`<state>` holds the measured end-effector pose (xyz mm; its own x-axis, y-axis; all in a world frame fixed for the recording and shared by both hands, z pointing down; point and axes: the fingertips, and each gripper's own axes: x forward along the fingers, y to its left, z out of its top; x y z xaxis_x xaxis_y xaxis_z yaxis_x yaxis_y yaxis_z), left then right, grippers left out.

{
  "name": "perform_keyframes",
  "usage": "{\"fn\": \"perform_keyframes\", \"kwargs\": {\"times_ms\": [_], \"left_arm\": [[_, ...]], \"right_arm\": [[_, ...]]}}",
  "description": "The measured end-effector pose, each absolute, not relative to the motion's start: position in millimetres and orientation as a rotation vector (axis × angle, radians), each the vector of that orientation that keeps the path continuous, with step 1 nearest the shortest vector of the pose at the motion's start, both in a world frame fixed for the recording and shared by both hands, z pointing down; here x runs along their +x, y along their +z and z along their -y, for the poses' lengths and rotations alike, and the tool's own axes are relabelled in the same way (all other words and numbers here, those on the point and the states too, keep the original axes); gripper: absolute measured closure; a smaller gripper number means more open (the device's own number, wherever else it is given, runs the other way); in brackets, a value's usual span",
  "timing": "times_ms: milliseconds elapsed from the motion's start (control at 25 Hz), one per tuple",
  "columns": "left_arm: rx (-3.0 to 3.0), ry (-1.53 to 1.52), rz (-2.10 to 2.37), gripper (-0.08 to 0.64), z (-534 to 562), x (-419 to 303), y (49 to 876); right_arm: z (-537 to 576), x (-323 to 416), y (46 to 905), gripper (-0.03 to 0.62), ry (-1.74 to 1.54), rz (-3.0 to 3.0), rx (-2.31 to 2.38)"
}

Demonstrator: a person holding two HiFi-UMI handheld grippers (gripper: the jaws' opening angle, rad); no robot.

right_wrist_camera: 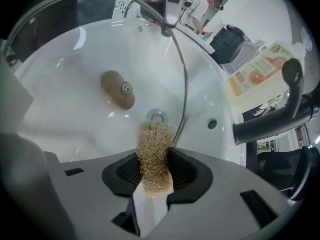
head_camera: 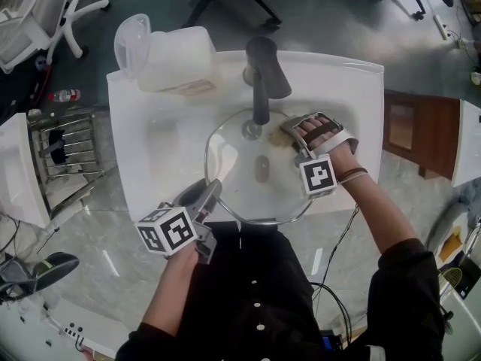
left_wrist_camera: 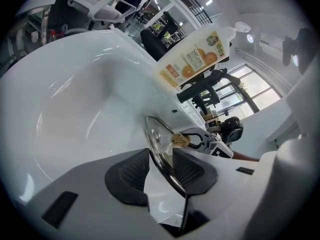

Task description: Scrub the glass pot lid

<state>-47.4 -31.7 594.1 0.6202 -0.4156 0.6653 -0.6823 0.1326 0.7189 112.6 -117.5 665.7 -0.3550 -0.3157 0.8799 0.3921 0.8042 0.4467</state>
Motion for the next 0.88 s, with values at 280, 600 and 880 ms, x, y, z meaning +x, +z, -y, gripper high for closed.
{"fn": "perform_keyframes", "kwargs": {"times_ms": [280, 600, 880], "left_arm": [[1.495, 0.251, 0.963, 0.394, 32, -47, 594], [1.503, 0.275, 0.95, 0.393, 32, -47, 596], [1.495, 0.278, 0.95, 0.394, 32, -48, 596]], "right_arm": [[118, 17, 631, 0.445, -0.722, 2.061, 0.126], [113, -35, 636, 0.445, -0.675, 2.141, 0.165], [102, -31, 635, 0.445, -0.65, 2.195, 0.139]]}}
